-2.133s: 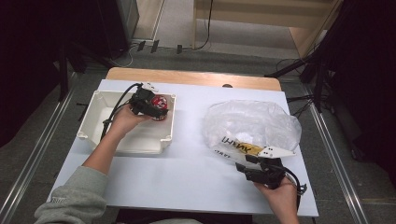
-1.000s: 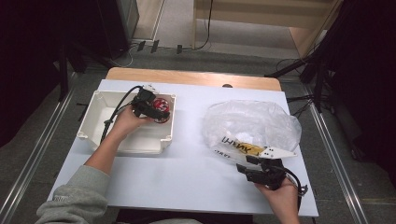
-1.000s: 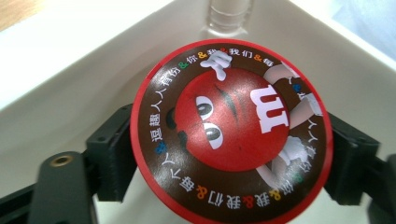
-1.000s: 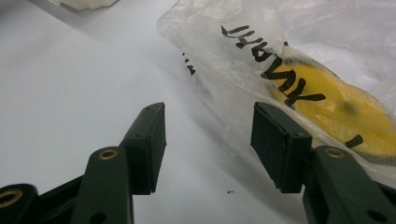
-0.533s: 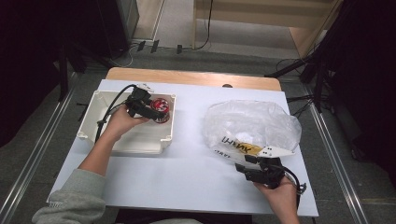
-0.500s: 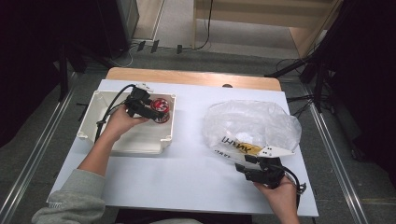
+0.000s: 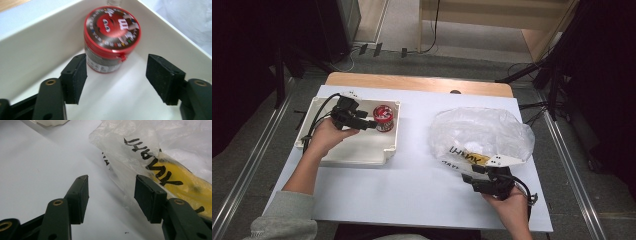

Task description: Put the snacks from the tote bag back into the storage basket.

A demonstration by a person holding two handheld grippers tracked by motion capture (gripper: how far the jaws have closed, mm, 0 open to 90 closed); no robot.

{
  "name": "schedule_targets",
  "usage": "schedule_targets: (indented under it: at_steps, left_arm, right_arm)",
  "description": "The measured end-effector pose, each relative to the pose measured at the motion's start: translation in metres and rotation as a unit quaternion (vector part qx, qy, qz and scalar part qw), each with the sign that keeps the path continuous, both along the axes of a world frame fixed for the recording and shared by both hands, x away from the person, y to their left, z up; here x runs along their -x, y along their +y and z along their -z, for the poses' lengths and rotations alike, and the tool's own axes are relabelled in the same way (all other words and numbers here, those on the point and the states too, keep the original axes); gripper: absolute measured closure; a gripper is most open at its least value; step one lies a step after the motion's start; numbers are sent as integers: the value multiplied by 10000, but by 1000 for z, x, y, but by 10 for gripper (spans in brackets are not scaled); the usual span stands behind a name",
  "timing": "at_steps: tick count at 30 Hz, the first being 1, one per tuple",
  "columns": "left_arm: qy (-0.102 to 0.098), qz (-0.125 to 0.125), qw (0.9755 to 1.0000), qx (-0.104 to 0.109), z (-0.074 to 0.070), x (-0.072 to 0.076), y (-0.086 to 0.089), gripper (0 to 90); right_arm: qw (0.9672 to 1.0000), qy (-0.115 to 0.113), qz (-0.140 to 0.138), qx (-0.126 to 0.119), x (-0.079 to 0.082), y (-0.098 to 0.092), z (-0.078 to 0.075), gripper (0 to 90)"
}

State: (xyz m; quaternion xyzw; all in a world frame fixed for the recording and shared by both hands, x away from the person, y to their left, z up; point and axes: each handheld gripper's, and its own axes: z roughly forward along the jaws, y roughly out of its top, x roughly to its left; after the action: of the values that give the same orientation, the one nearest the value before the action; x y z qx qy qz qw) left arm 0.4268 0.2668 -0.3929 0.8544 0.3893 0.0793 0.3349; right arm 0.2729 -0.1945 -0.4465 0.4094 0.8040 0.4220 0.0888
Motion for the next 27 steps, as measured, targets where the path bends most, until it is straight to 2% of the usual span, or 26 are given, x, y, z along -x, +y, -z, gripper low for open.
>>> schedule_targets:
  at_steps: [2,3,8,12,14,21,24,27]
  left_arm:
    - [-52,35,9999,-81,0,6,0,418]
    - [-73,56,9999,-42,0,9,0,456]
    - [83,142,9998,-67,2,14,-1,685]
    - [131,196,9997,39,3,15,-6,900]
    - [125,219,9996,83,3,15,-8,900]
    - [89,160,9998,4,10,11,-23,900]
    - [83,166,9998,-123,14,9,-29,900]
    - [56,83,9999,-52,14,7,-30,900]
  right_arm:
    - [10000,0,-9,-1,-1,1,0,462]
    - [10000,-4,-27,1,-1,1,0,462]
    - [10000,10,-57,-7,-3,3,0,463]
    - [10000,25,-80,-11,-4,4,0,466]
    - [10000,12,-91,-11,-4,4,0,469]
    - [10000,26,-73,-5,-4,4,0,470]
    - [10000,12,-62,-3,-2,3,0,472]
    - [10000,16,-34,-4,-1,2,1,472]
